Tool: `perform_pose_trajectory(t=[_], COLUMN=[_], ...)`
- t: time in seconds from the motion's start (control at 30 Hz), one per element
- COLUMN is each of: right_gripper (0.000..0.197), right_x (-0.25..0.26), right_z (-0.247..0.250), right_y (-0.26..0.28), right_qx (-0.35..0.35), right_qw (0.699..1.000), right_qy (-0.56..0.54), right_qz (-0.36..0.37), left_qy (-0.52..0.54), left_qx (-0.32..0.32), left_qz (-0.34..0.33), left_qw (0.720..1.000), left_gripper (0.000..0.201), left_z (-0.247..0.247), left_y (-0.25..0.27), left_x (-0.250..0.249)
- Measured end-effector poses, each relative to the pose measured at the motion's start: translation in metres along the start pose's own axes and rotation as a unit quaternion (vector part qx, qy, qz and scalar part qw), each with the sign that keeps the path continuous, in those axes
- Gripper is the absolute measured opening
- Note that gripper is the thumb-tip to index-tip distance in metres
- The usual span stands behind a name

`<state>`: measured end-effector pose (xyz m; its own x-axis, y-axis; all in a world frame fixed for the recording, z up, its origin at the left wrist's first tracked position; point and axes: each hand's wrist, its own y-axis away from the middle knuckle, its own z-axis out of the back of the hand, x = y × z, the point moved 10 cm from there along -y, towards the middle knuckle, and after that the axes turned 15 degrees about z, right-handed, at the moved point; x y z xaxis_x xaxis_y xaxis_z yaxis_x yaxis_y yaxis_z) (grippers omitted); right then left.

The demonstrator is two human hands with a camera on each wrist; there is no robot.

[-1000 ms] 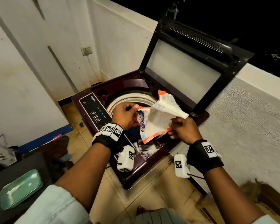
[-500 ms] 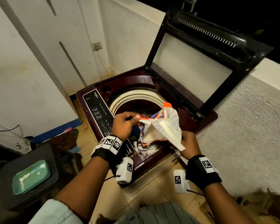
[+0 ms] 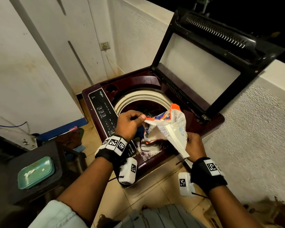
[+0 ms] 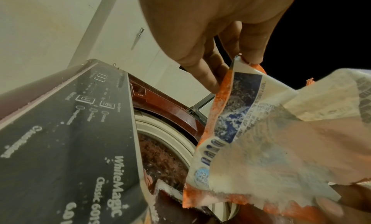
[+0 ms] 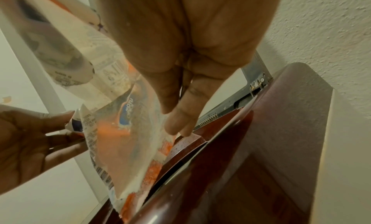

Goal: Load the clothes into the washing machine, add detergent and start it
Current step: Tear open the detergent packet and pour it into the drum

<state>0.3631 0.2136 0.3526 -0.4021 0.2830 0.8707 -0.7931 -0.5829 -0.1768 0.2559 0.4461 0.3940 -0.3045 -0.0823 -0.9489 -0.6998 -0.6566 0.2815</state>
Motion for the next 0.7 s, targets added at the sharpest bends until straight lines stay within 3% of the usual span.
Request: perform_pose_trajectory(t=[0.17,0.27,0.4,0.53,0.7], right_gripper=[0.021,0.034,0.030,0.040,0.045], right_x=[0.008,0.003,-0.006,-0.003,-0.008], right_z=[-0.001,-0.001,-0.008,-0.009,-0.008], right_y=[-0.001,-0.004,-0.007,-0.008,-0.013], right_qx=[0.013,-0.006,0.001,0.016,0.003], right_qw=[1.000,1.000,1.000,0.998,1.000], right_qy=[0.003,-0.001,0.011,0.052,0.016], right_qz=[0.012,0.011,0.001,0.005,0.003], left_qy=[-0.005,0.013,0.010,-0.031,-0.049], left_qx=[0.004,0.006,-0.003,-0.014,-0.012], left_qz=[-0.014,-0.018,-0.010,-0.012,-0.022], left_qw=[1.000,1.000,1.000,0.999,0.998], left_gripper=[0.005,0.004,0.004,0.005,0.013], left_z=[-0.001,0.002,0.007,0.005,0.002], left_y=[0.001,0.000,-0.003,-0.001,-0.002], left_x=[-0.005,-0.005,0.000,-0.002,-0.003])
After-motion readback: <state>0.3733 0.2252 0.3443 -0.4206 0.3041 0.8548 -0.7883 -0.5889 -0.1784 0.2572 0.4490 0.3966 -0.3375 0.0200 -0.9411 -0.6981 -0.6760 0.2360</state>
